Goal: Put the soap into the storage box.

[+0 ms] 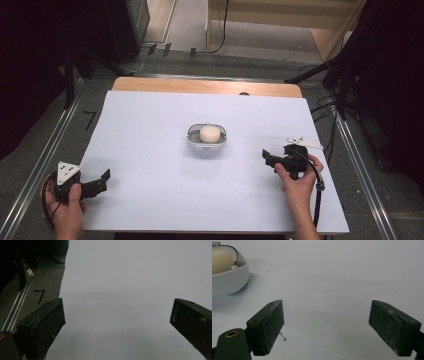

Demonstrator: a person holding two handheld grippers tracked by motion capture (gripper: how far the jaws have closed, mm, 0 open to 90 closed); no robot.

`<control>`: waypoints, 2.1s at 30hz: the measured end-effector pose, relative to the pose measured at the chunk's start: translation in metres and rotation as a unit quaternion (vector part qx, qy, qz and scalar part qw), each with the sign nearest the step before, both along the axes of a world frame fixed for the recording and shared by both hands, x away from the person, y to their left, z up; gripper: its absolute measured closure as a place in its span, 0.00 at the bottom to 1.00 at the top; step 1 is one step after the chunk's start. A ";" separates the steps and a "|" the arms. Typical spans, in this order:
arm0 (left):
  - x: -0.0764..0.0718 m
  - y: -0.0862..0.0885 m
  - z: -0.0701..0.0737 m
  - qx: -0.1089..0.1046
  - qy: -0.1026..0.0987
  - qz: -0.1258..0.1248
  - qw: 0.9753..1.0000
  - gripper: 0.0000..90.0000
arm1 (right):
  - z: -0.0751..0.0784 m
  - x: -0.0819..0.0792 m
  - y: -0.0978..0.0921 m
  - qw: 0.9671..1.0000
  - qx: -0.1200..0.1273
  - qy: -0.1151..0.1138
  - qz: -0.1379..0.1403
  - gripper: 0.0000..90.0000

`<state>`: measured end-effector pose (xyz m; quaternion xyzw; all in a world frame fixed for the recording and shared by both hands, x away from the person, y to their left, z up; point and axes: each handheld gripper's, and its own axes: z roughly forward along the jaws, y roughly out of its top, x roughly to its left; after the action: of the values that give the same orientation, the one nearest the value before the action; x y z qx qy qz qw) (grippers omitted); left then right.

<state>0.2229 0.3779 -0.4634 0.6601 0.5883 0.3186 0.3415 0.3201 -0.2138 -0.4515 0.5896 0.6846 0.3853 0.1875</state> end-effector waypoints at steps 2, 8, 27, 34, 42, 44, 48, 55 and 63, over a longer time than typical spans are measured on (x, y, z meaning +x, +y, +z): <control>0.000 0.000 0.000 0.000 0.000 0.000 1.000 0.00 | -0.002 -0.003 -0.007 1.000 0.006 0.000 -0.003 0.15; 0.000 0.000 0.000 0.002 0.000 0.000 1.000 0.00 | -0.007 -0.010 -0.027 1.000 0.014 -0.001 -0.013 0.15; 0.000 0.000 0.000 0.000 -0.001 0.001 1.000 0.00 | -0.021 -0.043 -0.082 0.998 -0.014 -0.003 -0.054 0.15; 0.000 0.000 0.000 0.000 -0.001 0.001 1.000 0.00 | -0.022 -0.055 -0.101 0.998 -0.017 -0.004 -0.067 0.15; 0.000 0.000 0.000 -0.001 -0.002 0.001 1.000 0.00 | -0.023 -0.071 -0.118 0.997 -0.020 -0.005 -0.079 0.15; 0.000 0.000 0.000 -0.001 -0.002 0.001 1.000 0.00 | -0.025 -0.075 -0.122 0.997 -0.019 -0.003 -0.081 0.15; 0.000 0.000 0.000 -0.001 -0.001 0.001 1.000 0.00 | -0.025 -0.083 -0.128 0.997 -0.015 -0.008 -0.077 0.15; 0.000 0.000 0.000 0.000 -0.001 0.000 1.000 0.00 | -0.031 -0.092 -0.131 0.997 -0.014 -0.007 -0.079 0.15; 0.000 0.000 0.000 0.000 -0.001 0.000 1.000 0.00 | -0.032 -0.090 -0.116 0.997 -0.052 -0.016 -0.062 0.16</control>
<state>0.2228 0.3778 -0.4634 0.6599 0.5882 0.3193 0.3415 0.2299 -0.3299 -0.4835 0.6139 0.6629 0.3467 0.2521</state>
